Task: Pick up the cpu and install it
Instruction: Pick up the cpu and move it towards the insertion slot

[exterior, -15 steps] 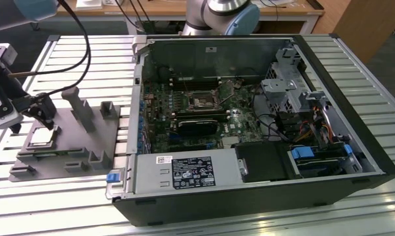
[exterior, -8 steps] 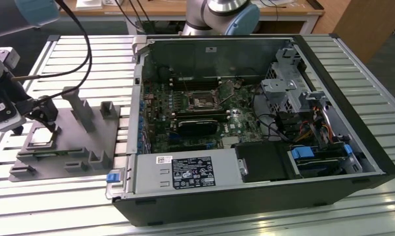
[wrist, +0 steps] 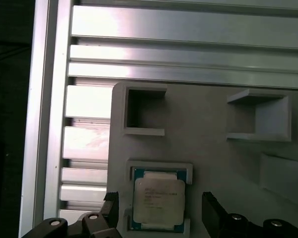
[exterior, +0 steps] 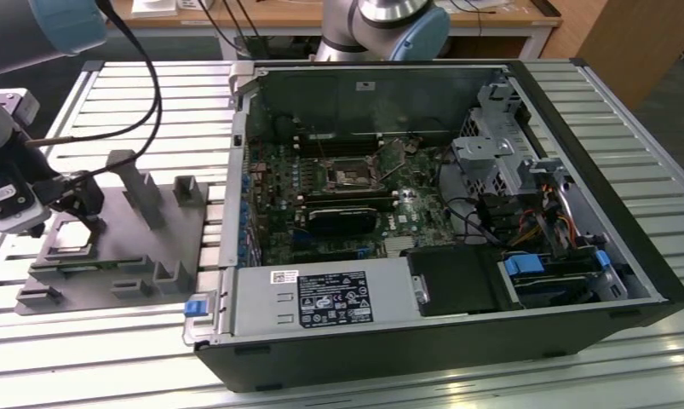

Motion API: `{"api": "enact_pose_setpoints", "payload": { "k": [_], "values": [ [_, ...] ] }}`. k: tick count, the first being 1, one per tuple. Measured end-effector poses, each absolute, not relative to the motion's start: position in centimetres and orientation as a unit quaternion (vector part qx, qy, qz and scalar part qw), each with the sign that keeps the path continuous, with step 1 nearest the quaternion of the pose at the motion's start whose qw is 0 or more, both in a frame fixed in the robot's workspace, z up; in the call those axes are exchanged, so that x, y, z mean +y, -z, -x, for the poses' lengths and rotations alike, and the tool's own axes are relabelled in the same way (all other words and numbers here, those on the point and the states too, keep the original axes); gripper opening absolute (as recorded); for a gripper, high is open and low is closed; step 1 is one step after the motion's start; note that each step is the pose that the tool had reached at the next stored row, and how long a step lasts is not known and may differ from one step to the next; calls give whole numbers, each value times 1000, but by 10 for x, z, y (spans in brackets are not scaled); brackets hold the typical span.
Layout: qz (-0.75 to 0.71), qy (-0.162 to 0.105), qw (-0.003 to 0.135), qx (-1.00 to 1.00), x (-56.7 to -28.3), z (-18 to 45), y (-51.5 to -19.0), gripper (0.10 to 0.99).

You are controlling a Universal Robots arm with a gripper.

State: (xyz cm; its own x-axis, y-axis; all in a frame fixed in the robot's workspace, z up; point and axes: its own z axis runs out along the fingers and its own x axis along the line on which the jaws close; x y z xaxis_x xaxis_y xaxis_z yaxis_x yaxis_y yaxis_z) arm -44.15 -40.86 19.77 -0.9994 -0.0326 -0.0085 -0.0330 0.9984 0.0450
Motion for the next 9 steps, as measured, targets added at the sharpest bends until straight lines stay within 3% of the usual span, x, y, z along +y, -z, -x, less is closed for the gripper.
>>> {"api": "enact_pose_setpoints", "payload": {
  "k": [9],
  "values": [
    [16, -22, 4, 1000, -409, 441, -188, 761]
  ]
}}
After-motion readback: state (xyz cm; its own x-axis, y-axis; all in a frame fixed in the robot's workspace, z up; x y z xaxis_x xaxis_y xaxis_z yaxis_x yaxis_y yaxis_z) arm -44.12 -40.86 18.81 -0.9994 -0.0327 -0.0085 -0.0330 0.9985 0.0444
